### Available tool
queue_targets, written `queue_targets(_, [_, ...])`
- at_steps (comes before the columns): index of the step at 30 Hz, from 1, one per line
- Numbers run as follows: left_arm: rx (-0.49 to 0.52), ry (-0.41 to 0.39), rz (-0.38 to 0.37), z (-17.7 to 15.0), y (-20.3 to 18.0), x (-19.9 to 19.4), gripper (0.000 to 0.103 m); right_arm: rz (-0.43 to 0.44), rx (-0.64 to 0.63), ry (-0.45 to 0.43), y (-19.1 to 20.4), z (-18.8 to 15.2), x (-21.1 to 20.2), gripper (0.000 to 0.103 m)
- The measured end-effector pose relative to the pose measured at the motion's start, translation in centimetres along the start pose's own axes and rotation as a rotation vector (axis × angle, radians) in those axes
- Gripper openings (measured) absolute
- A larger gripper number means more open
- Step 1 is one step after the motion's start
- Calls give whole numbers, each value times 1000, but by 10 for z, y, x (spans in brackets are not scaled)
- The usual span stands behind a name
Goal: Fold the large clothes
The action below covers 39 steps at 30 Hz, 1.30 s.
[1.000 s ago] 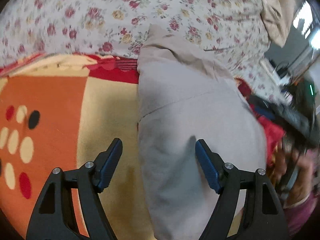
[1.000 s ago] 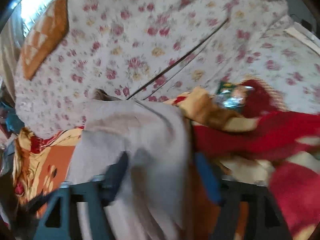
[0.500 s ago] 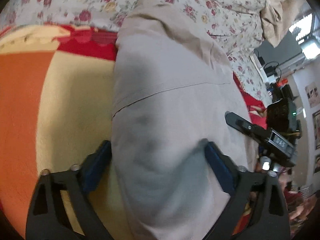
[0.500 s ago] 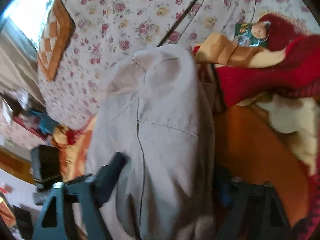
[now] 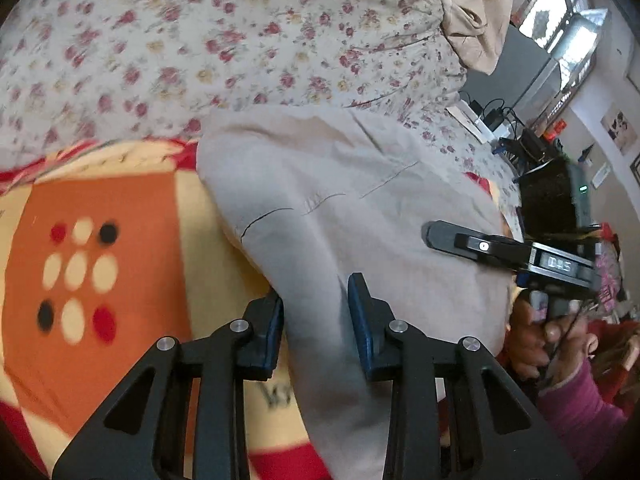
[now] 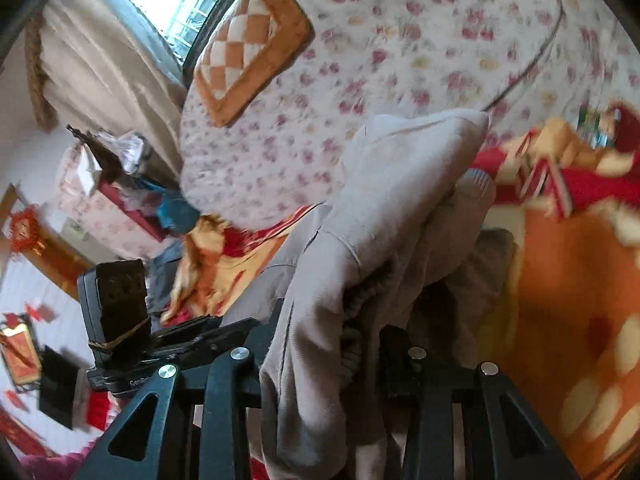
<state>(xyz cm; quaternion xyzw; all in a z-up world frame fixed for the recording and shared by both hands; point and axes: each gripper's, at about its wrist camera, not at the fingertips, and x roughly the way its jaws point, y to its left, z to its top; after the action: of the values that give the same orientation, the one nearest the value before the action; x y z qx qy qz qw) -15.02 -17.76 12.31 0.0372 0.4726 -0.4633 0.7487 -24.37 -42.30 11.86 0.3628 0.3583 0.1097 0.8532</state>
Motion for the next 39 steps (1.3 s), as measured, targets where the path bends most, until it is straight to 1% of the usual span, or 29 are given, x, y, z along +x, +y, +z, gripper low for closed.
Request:
queue_targets(1, [-12, 6, 8, -8, 5, -1, 30, 14, 23, 2, -3, -6, 3, 36])
queue_targets(2, [-23, 18, 42, -17, 10, 3, 30, 19, 49, 4, -8, -13, 7, 36])
queue_targets(3, [-44, 39, 96, -28, 19, 11, 30, -10, 74, 19, -17, -24, 13, 36])
queue_targets(4, [-60, 53, 132, -34, 26, 16, 30, -60, 87, 37, -23, -29, 19, 40])
queue_targets(5, [-74, 67, 167, -39, 33, 22, 30, -123, 102, 53, -30, -34, 22, 46])
queue_targets(6, [-82, 65, 181, -43, 36, 22, 32, -195, 116, 64, -36, -38, 23, 57])
queue_targets(7, [-83, 51, 190, -44, 37, 17, 34, -230, 127, 54, -39, -39, 18, 59])
queue_targets(9, [-52, 10, 236, -41, 31, 4, 39, -247, 125, -4, -36, -38, -3, 59])
queue_targets(10, [-24, -20, 271, -36, 25, -2, 48, -250, 107, -32, -30, -35, -14, 59])
queue_targets(11, [-13, -37, 291, -33, 23, -3, 61, -249, 84, -59, -22, -30, -23, 59])
queue_targets(12, [-7, -57, 311, -28, 18, -4, 65, -249, 62, -81, -15, -26, -28, 59])
queue_targets(14, [-22, -72, 314, -17, 15, 2, 66, -247, 11, -104, 3, -19, -33, 59])
queue_targets(16, [-52, -66, 310, -5, 14, 17, 66, -236, -46, -110, 23, -12, -22, 59])
queue_targets(17, [-71, -61, 323, -1, 15, 24, 66, -237, -63, -108, 32, -9, -12, 59])
queue_targets(18, [-88, -52, 344, 3, 17, 31, 66, -257, -81, -100, 36, -7, 0, 59])
queue_targets(19, [-102, -34, 371, 5, 19, 40, 66, -286, -91, -89, 35, -7, 8, 59])
queue_targets(20, [-114, -11, 390, 5, 21, 48, 66, -342, -104, -71, 34, -6, 22, 59])
queue_targets(22, [-134, 16, 399, 6, 26, 65, 66, -419, -107, -57, 22, -6, 37, 57])
queue_targets(24, [-159, 18, 400, 8, 29, 74, 66, -480, -104, -57, 4, -3, 49, 57])
queue_targets(25, [-172, 18, 398, 9, 32, 77, 67, -511, -97, -50, -7, -1, 55, 57])
queue_targets(27, [-187, 12, 400, 10, 34, 83, 72, -544, -61, -22, -28, 2, 65, 57])
queue_targets(29, [-199, 10, 407, 10, 37, 89, 78, -533, -20, -6, -48, 4, 73, 57])
queue_targets(32, [-201, 7, 410, 8, 37, 92, 78, -534, -16, -14, -57, 6, 74, 58])
queue_targets(36, [-176, -3, 421, 6, 32, 87, 78, -530, -3, 1, -55, 6, 66, 59])
queue_targets(39, [-160, -12, 432, 2, 27, 80, 78, -527, -8, -16, -38, -1, 47, 59])
